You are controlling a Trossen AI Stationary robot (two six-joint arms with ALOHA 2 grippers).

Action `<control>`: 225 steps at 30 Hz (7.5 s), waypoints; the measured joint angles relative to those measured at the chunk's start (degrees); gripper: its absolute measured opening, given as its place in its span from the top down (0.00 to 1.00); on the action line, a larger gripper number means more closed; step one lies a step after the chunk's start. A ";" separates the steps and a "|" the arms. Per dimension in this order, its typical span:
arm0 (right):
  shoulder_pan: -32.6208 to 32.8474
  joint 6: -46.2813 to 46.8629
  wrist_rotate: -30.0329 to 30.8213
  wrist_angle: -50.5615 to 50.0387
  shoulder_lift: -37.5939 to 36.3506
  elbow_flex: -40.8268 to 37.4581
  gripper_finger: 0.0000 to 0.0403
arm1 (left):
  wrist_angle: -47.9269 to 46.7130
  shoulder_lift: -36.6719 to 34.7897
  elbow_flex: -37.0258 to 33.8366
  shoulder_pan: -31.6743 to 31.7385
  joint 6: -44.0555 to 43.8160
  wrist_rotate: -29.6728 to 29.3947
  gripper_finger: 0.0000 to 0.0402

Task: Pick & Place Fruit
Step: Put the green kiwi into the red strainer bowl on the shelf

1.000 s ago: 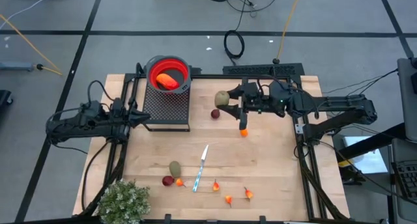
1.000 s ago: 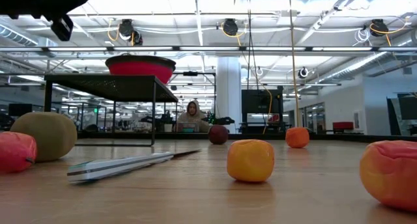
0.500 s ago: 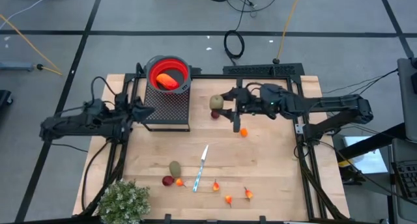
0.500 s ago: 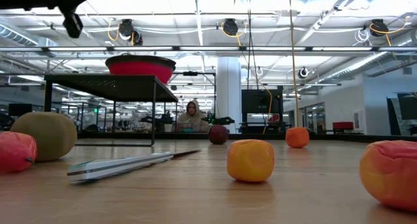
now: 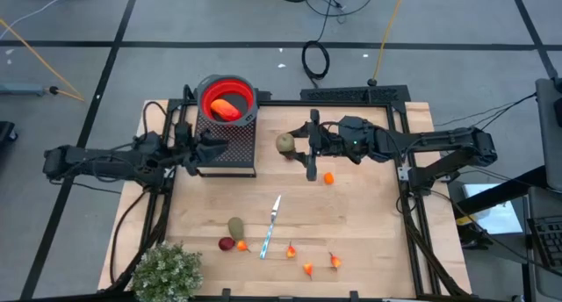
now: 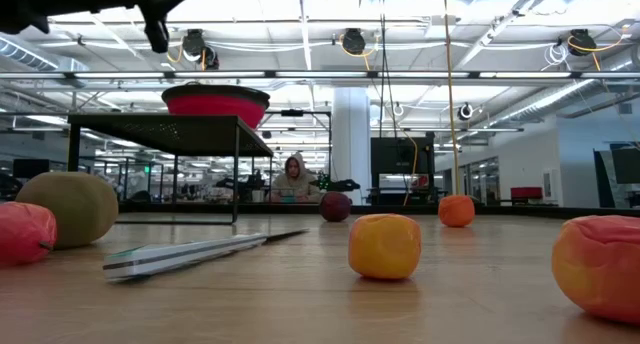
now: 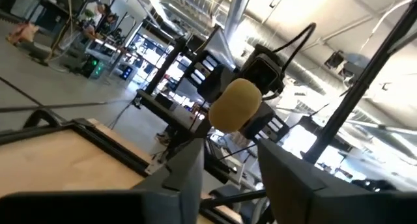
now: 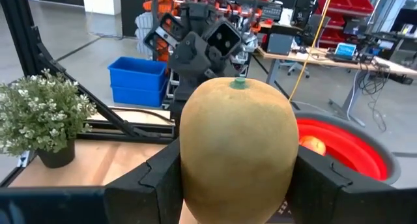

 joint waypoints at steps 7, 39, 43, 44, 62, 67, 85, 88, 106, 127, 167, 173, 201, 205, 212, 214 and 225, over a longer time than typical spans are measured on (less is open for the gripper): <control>0.00 -0.18 -0.02 -0.15 0.04 0.00 0.51 | 5.73 8.48 3.63 0.00 -2.84 -1.43 0.45; 0.92 6.11 -2.41 -0.71 0.07 0.00 0.51 | -13.01 38.13 37.80 -1.84 25.47 4.38 0.28; 0.92 6.13 -3.08 -0.84 0.07 0.00 0.51 | -12.85 39.62 38.79 -1.86 26.16 4.39 0.28; 0.92 6.13 -3.08 -1.02 0.07 0.00 0.51 | -12.85 39.73 38.88 -1.86 26.17 4.39 0.28; 0.32 10.32 -3.19 -1.02 0.07 0.00 0.51 | -12.17 39.72 38.91 -3.69 33.23 2.21 0.40; 0.02 10.97 -3.09 -0.91 0.04 0.00 0.51 | -12.21 39.70 38.91 -3.63 33.24 1.95 0.53; 0.04 14.02 -3.26 -1.44 0.04 0.00 0.40 | -12.20 39.70 38.91 -3.67 34.28 3.17 0.54; 0.04 16.13 -3.19 -2.73 0.04 0.03 0.37 | -12.43 39.70 38.91 -3.67 34.75 3.17 0.54; 0.00 18.08 -3.00 -18.59 0.04 0.02 0.35 | -12.06 37.13 38.94 -1.14 34.89 1.34 0.54; 0.02 5.46 9.70 -30.59 0.04 0.02 0.99 | -22.26 31.02 38.95 8.32 -7.48 1.76 0.54; -3.88 12.08 2.74 -12.32 -32.20 -40.37 1.00 | -8.96 28.37 38.88 12.68 -21.96 24.55 0.54; -4.02 12.26 1.25 -9.42 -41.46 -45.33 1.00 | -7.34 28.40 38.88 12.68 -22.04 24.11 0.54; -4.00 18.06 -2.89 -6.46 -62.80 -56.65 1.00 | -3.77 28.35 38.88 12.61 -14.72 24.31 0.54; -4.00 16.51 -3.02 -7.04 -62.79 -56.65 1.00 | -14.29 28.37 38.88 12.65 -5.88 17.33 0.54; -4.00 14.87 -3.04 -7.08 -62.77 -56.65 1.00 | -30.53 28.40 38.88 14.94 -3.34 4.16 0.54; -4.00 14.62 -3.04 -7.08 -62.77 -56.65 1.00 | -32.96 28.40 38.88 16.01 -4.23 1.47 0.54; -4.00 14.63 -3.04 -7.10 -62.77 -56.65 1.00 | -36.37 28.40 38.88 21.68 6.49 -5.55 0.54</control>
